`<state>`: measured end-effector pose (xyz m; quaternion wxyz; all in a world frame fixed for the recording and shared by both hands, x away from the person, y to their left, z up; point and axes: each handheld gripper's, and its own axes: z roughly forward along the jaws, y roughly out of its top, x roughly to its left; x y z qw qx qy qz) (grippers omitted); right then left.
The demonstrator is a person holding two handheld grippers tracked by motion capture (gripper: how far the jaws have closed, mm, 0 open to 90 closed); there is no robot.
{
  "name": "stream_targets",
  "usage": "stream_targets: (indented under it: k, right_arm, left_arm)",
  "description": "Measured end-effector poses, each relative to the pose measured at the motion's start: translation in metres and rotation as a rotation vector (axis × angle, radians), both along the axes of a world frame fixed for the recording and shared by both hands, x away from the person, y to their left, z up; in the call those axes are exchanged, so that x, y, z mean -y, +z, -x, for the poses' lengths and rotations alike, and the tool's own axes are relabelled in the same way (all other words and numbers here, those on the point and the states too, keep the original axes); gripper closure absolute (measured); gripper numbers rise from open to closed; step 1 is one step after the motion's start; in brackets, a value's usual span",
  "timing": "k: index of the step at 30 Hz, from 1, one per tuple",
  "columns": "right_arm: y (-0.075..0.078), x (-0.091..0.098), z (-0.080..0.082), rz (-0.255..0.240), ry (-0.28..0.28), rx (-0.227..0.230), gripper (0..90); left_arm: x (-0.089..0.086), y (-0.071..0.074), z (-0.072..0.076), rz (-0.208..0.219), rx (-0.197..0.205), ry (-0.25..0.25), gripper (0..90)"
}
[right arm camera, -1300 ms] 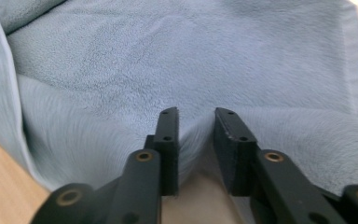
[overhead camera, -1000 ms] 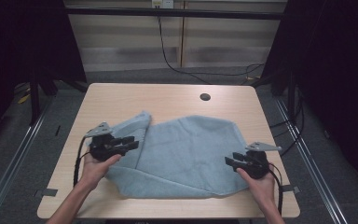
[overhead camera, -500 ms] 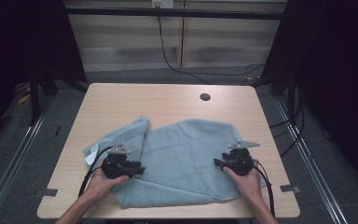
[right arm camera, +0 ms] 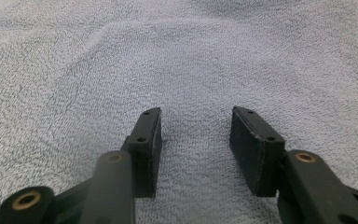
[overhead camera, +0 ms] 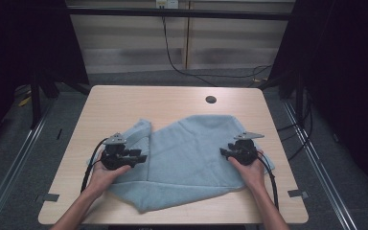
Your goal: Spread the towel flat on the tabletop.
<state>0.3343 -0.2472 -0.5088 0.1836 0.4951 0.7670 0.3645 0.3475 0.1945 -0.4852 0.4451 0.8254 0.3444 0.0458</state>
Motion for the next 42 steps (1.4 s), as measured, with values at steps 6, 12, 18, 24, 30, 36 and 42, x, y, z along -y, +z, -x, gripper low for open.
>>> stream_targets:
  k: [6,12,18,24,30,36,42]
  right_arm:
    - [0.007,-0.006,0.004,0.016,0.025,-0.06,40.7]
    - [0.03,-0.029,0.046,-0.074,0.129,-0.062,40.1]
    - [0.023,-0.048,0.102,-0.056,0.2,-0.092,41.4]
    - [0.012,-0.041,0.1,0.023,0.204,-0.083,43.9]
    - [0.007,-0.02,0.06,0.018,0.146,-0.056,43.5]
    - [0.005,-0.001,0.022,-0.012,0.094,-0.054,43.5]
    - [0.001,0.014,-0.004,-0.028,0.03,-0.028,43.0]
  left_arm:
    - [0.003,-0.013,0.008,-0.091,-0.007,-0.025,62.8]
    - [0.0,-0.013,0.022,-0.084,-0.019,-0.046,63.0]
    - [-0.001,-0.01,0.028,-0.058,0.019,-0.042,60.8]
    - [-0.01,0.011,0.026,0.061,0.041,-0.031,57.0]
    - [-0.034,0.012,0.019,0.074,0.065,0.058,56.6]
    - [-0.046,0.004,0.009,0.064,0.046,0.119,55.9]
    - [-0.044,-0.005,-0.001,0.031,0.029,0.138,48.6]
